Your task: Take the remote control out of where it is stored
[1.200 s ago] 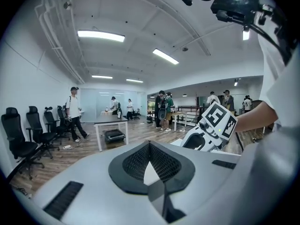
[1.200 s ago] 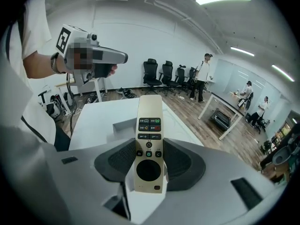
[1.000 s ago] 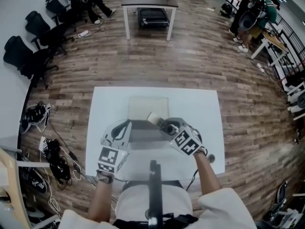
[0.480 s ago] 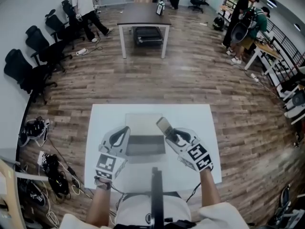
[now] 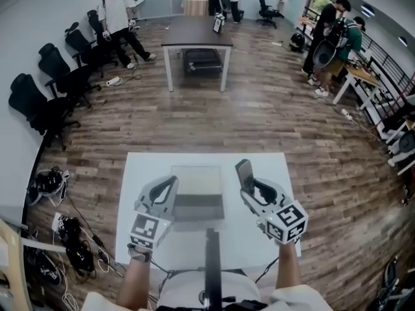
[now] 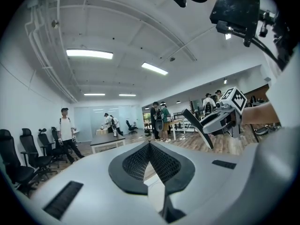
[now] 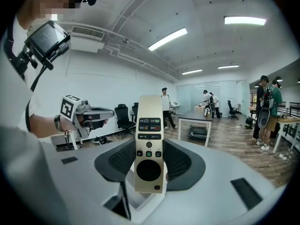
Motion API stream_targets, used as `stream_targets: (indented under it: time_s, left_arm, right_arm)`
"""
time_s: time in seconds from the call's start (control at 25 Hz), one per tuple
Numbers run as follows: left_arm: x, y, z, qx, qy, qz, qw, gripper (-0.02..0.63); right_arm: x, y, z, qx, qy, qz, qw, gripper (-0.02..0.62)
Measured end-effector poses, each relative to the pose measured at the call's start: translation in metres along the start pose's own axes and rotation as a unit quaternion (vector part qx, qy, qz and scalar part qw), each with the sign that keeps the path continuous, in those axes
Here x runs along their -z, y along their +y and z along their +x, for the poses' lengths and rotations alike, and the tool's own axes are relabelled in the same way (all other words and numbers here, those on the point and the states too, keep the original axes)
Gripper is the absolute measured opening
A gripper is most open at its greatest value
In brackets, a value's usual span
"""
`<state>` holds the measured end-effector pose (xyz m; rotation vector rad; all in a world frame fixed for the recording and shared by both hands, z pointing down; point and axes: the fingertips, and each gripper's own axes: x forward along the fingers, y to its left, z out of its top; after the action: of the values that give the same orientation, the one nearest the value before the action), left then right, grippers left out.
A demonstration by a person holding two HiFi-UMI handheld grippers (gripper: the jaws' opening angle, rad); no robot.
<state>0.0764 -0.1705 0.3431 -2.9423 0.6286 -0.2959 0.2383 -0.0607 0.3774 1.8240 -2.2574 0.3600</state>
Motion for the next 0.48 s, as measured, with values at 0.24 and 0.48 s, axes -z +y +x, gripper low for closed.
stream_targets:
  time_s: [0.24,0.48]
  left_arm:
    - [-0.011,0.004,-0.005,-0.013,-0.005,-0.003,0.9999,-0.011]
    - [-0.016,0.005,-0.006,-0.01,-0.017,-0.001,0.9998,-0.011]
  right_arm:
    - [-0.021,-0.01,-0.021,0.013,-0.031,0.005,0.999,0.186]
    - [-0.045,-0.008,-0.036,0.011,-0.071,0.016,0.997,0.186]
